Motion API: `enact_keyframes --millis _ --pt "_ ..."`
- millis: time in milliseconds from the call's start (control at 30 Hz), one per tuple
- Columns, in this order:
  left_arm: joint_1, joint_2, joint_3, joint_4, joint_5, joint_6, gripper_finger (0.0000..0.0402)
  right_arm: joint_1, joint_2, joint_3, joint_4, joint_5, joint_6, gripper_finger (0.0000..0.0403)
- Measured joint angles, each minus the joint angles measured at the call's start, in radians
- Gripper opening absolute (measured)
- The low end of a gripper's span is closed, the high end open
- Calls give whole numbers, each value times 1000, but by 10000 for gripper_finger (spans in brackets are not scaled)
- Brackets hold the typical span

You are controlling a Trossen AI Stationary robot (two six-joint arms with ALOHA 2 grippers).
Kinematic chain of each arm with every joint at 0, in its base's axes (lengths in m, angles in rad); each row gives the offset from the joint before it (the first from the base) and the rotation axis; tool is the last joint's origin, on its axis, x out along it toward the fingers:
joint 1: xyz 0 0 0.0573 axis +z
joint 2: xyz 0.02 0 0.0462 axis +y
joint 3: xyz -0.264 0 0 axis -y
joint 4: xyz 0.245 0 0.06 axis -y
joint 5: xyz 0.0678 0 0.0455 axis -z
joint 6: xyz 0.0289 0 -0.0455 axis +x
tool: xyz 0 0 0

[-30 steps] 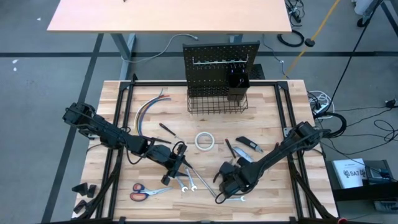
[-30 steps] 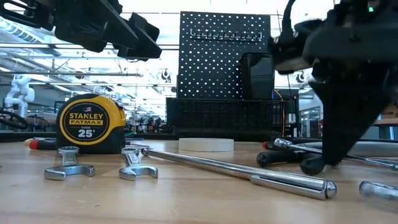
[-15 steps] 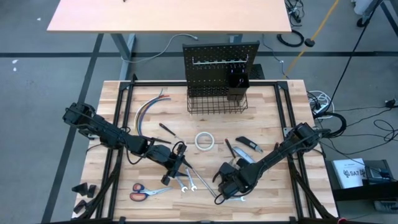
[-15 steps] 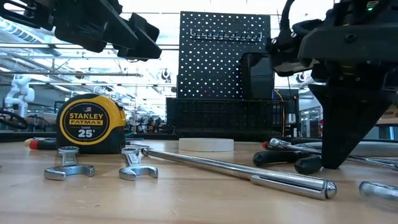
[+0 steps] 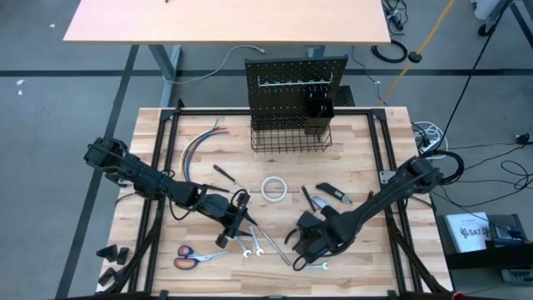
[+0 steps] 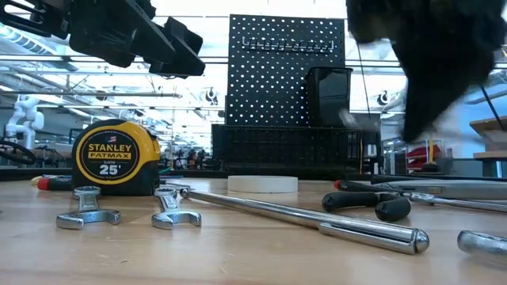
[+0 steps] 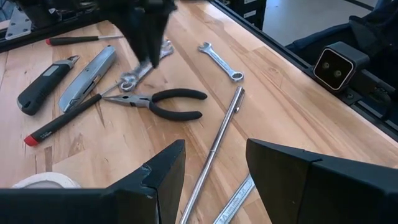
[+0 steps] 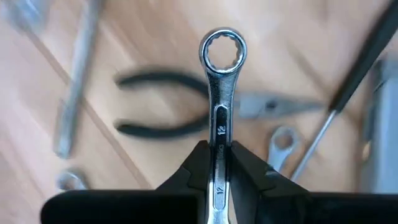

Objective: Hang tools onto peg board
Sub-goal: Put the wrench into the black bin on the peg board

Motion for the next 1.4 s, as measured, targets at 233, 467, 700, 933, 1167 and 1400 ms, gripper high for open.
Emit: enact_keyframes --millis 233,467,700,933,1167,1400 --pt "0 0 0 3 0 0 177 -10 -156 2 -11 443 -136 26" --pt "2 -9 0 13 -12 29 177 -100 -349 3 -33 741 -399 26" --pt "60 -206 -2 -21 -35 154 177 -320 -554 -21 -47 750 -634 26" --pt "177 -458 -1 -29 -154 238 177 -515 -765 -264 374 745 -901 26" --pt "217 -524 -10 -68 -147 150 177 -680 -854 -619 1279 456 -1261 26" --pt "211 -523 -11 -145 -145 122 177 -759 -811 -770 1554 455 -1319 26"
